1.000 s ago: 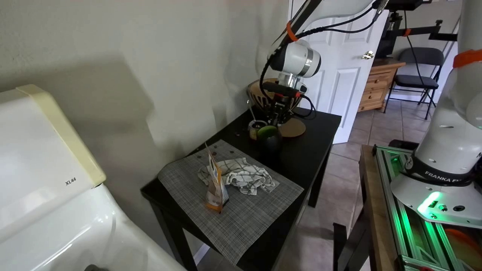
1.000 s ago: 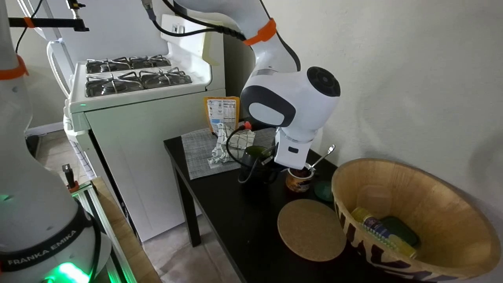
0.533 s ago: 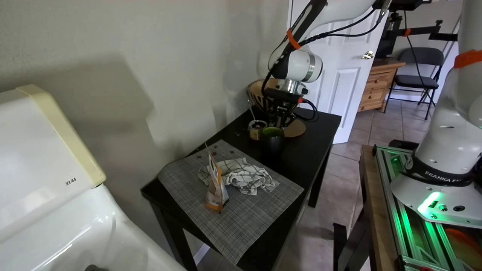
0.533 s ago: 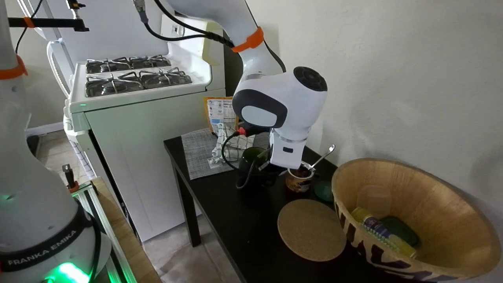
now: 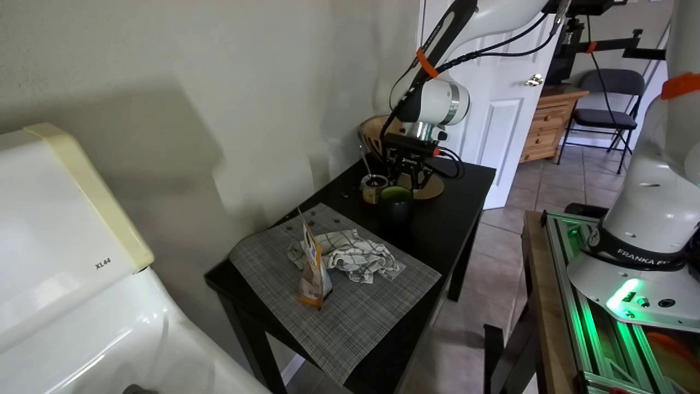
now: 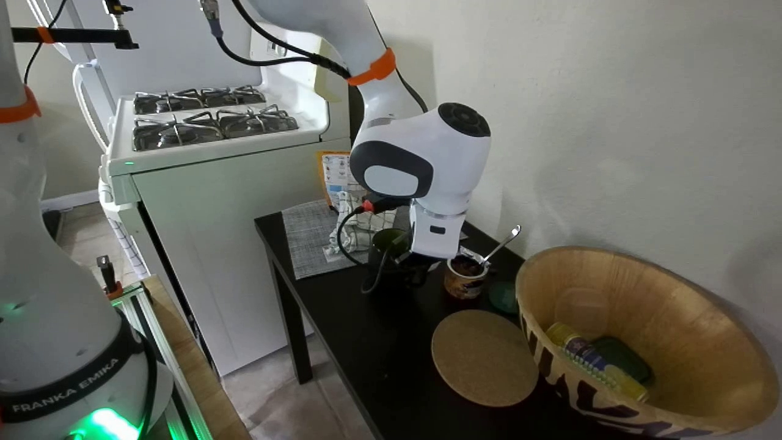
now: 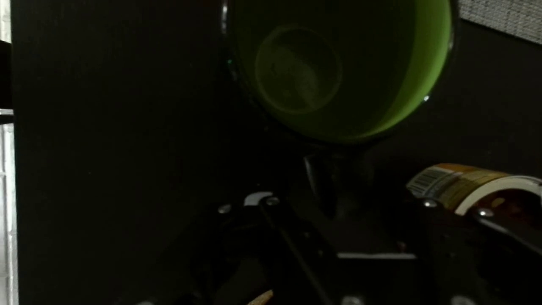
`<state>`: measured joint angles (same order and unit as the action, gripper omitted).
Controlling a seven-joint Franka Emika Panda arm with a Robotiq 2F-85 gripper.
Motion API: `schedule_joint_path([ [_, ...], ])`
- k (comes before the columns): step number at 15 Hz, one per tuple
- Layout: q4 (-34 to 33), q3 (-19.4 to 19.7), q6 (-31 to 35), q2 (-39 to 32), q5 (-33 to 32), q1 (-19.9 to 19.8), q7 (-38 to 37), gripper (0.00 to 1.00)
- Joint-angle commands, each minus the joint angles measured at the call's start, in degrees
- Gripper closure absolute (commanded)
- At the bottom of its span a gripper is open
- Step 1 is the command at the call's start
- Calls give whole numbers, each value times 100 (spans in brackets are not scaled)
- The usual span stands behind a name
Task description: Correctly position the mug, which is on the table
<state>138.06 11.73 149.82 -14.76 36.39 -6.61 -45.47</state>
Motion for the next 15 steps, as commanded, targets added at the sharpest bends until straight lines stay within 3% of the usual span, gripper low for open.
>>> schedule_joint_path([
  [1,207,-17,153,128,-259,68,-286,12],
  [3,256,-2,187,214,-364,77,-309,0],
  [9,534,-30,413,751,-652,12,-177,0],
  [15,971,-228,-52,1909,292,-227,1995,0],
])
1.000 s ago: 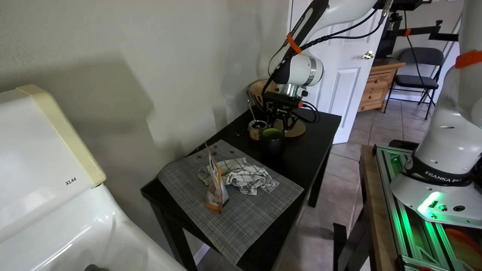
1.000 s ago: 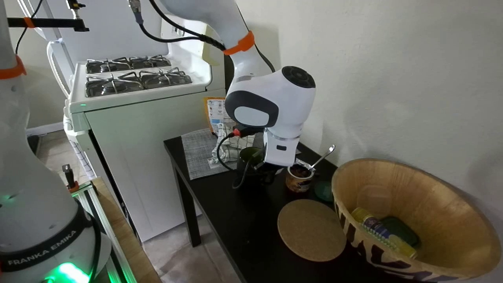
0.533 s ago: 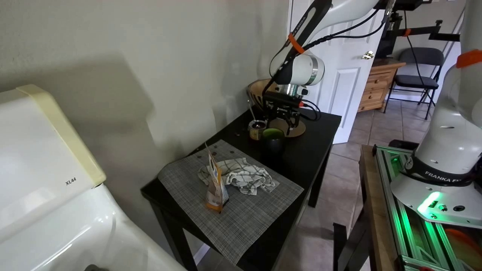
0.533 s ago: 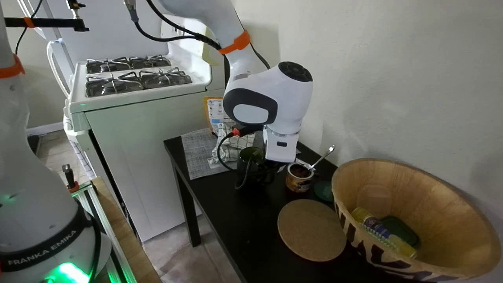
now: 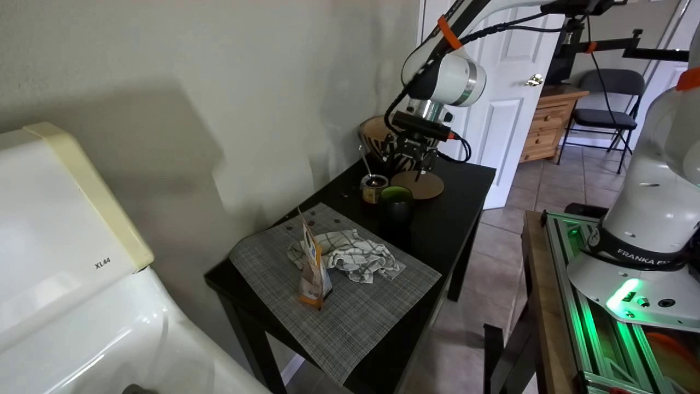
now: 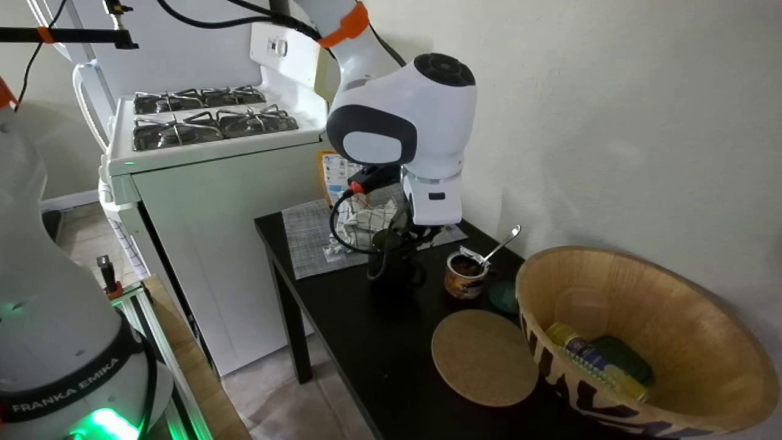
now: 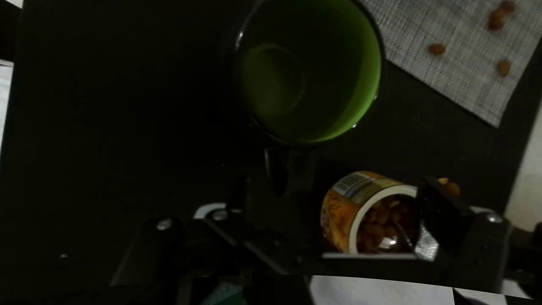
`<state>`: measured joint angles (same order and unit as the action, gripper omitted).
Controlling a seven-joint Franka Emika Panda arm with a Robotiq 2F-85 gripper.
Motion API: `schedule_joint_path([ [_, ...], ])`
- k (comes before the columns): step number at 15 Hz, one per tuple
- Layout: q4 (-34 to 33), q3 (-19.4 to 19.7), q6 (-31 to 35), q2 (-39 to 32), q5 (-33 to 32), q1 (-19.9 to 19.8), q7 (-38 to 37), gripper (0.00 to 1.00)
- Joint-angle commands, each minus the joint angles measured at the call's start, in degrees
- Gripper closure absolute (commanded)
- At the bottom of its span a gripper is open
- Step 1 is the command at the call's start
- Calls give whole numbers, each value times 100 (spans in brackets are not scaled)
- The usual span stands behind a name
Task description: Correctly position the mug, which is on the table
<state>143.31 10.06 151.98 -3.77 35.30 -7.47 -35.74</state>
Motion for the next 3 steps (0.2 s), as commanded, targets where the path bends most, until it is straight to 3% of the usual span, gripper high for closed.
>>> schedule_joint_path([
  [1,487,-7,-431,995,476,-146,1390,0],
  [2,146,-42,-183,411,250,-81,738,0],
  [3,186,-39,-220,553,280,-106,835,0],
])
